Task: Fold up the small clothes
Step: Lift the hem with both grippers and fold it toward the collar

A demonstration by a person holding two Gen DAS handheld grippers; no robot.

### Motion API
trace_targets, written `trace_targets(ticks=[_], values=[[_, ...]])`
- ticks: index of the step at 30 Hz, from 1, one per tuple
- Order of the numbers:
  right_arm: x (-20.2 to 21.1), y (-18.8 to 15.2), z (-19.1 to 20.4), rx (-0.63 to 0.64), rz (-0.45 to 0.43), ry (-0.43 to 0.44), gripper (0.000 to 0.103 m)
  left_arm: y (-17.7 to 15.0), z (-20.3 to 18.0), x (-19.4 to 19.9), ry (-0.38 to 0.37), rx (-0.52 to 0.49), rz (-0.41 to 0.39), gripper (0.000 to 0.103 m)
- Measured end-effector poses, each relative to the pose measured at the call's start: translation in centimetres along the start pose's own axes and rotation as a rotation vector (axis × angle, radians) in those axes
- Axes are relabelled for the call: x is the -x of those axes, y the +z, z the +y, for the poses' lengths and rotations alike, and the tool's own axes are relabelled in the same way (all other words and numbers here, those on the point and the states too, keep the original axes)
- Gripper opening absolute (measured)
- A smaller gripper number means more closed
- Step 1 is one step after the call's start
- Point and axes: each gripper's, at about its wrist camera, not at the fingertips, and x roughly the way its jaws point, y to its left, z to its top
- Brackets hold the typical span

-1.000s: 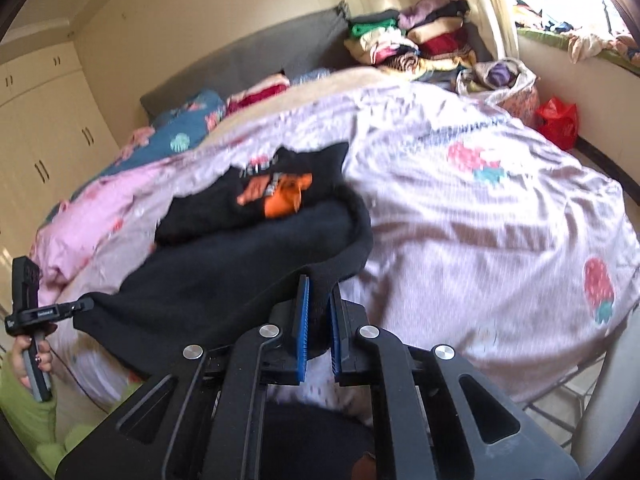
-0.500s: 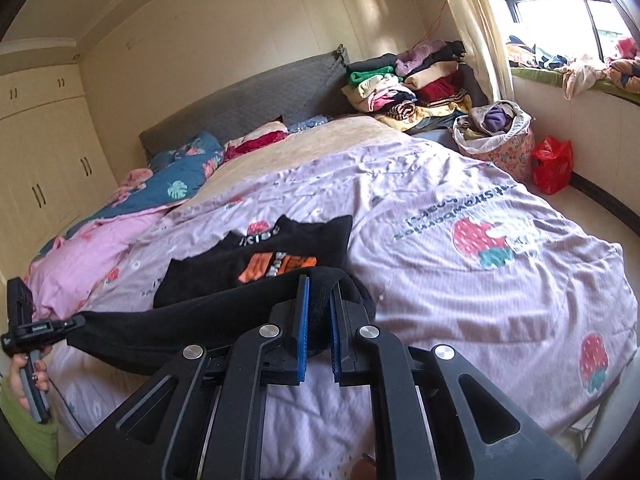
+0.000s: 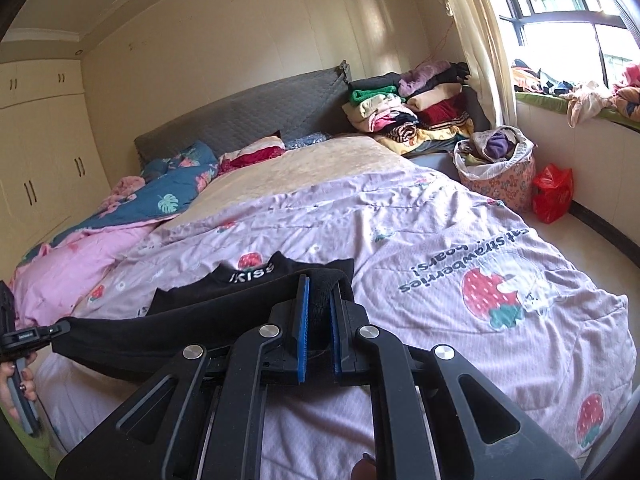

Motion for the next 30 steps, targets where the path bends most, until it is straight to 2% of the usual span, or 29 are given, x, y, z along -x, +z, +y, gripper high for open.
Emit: trace_targets(ticks=[10, 16, 30], values=[[-2.9, 1.5, -1.1, -0.050, 0.001, -0.026, 0.008, 2.3, -0.8, -1.9, 0.013, -0.006, -0.033, 0.002], [-4.3, 2.2, -1.5, -0.058, -0.028, -0.031, 0.008, 3.7, -1.0, -3.4, 0.031, 0.009, -0.059, 0.002], [-9.2, 1.3, -2.7, -0.032, -0.019, -0.041, 0.008, 4.6, -0.1, -7.7, 0.099, 0.034, -0.058, 0.002]])
